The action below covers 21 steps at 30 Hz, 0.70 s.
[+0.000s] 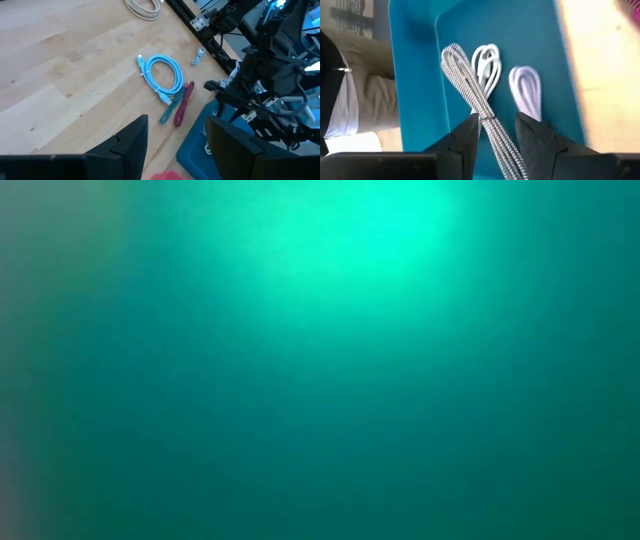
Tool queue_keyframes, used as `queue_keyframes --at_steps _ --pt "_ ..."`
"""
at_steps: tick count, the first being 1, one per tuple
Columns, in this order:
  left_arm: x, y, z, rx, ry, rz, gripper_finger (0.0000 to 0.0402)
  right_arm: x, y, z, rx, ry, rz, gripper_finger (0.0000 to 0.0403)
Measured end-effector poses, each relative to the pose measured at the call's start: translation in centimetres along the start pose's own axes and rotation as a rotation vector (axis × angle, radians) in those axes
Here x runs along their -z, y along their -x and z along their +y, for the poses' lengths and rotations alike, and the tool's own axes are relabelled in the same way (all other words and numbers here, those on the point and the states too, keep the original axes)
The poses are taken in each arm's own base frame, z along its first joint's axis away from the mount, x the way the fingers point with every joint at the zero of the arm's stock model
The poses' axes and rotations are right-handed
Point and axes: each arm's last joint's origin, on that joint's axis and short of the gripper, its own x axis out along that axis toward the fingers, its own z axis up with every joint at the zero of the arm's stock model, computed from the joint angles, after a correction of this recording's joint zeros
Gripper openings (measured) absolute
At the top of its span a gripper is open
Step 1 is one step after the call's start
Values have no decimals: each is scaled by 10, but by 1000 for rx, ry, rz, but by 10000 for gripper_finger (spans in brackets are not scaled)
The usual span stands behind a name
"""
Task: Pick & Place USB Port
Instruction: Put the sky blue HDMI cable into the red bin
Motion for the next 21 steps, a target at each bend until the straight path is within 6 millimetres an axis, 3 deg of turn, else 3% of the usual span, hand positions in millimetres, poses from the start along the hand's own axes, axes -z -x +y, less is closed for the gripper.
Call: queue_keyframes --at_steps 6,14,17,21 --pt "6 0 2 -40 -28 26 200 -36 14 -14 11 5 -142 127" --pt "32 14 47 -451 -240 452 200 -107 64 12 43 180 -433 127" --pt "35 18 50 -466 -244 521 200 -118 80 22 114 218 -438 127" --pt "34 11 39 -354 -225 467 200 -118 98 26 335 230 -357 122"
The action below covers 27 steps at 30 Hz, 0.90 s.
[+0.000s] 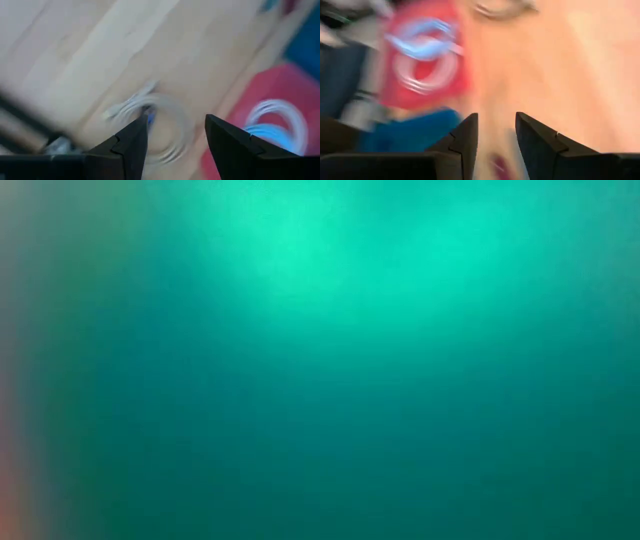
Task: Pick & Place USB Port
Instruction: Put the sky blue HDMI cable into the red bin
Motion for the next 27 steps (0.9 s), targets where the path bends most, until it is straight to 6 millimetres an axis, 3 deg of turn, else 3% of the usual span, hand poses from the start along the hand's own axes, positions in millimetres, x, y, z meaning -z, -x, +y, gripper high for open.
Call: queue_keyframes --at_steps 4,8,16,27 --pt "-12 -2 -16 101 27 -129 200 21 9 -21 351 -10 194 106" --pt "-20 -5 -30 166 26 -205 200 45 0 -56 510 -116 311 92" --pt "-21 -20 -46 136 3 -175 200 84 -32 -104 426 -306 347 99" --pt "-11 -24 -63 156 -25 -174 200 139 -44 -132 409 -332 445 152"
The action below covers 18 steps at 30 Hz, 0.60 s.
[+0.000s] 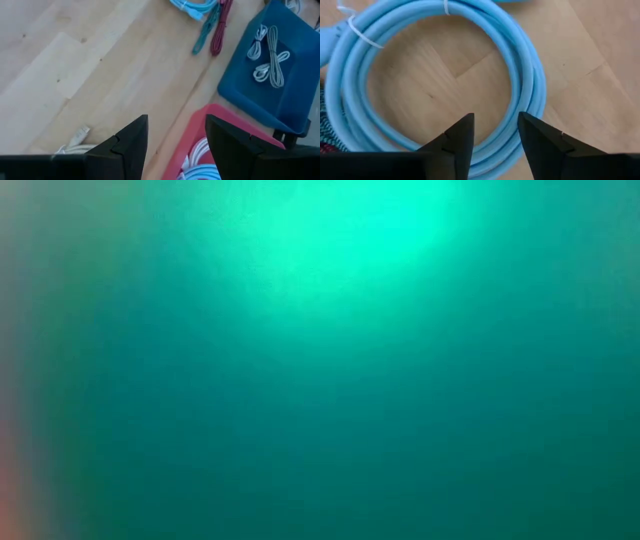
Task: Pick & Place USB Port
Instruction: Put the sky blue HDMI cable into the red bin
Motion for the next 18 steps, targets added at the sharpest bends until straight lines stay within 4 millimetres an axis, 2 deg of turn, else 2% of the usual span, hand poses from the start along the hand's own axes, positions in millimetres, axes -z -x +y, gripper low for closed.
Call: queue_keyframes --at_steps 5,8,13,18 --pt "2 2 -2 -8 2 -21 200 17 -20 -9 -64 -108 25 146" --pt "3 2 -2 -17 4 -38 200 27 -29 -14 -86 -172 42 108" --pt "3 2 -2 -19 -8 -41 200 36 -37 -18 -147 -217 91 15" --pt "3 2 -2 -26 -19 -51 200 36 -36 -18 -138 -271 90 2"
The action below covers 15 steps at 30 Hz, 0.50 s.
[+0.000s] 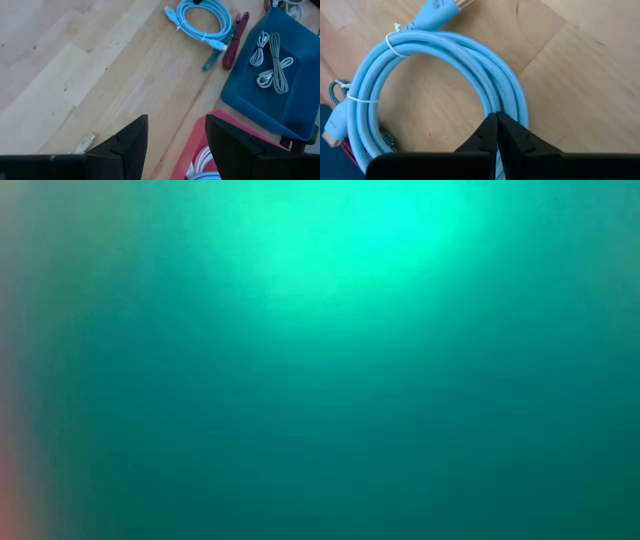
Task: Pick & Place USB Port
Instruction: Put the sky blue HDMI cable into the red bin
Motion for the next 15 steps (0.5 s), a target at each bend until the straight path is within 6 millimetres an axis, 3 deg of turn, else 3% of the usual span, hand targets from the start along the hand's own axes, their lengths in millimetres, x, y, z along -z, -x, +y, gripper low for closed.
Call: queue_keyframes --at_steps 7,13,15 --pt "0 0 0 -8 1 -13 200 -16 13 19 5 3 -86 1" --pt "-1 0 0 -16 20 -22 200 -49 46 58 -19 96 -262 0" --pt "-1 0 1 -22 29 -31 200 -63 67 75 -46 125 -350 0"
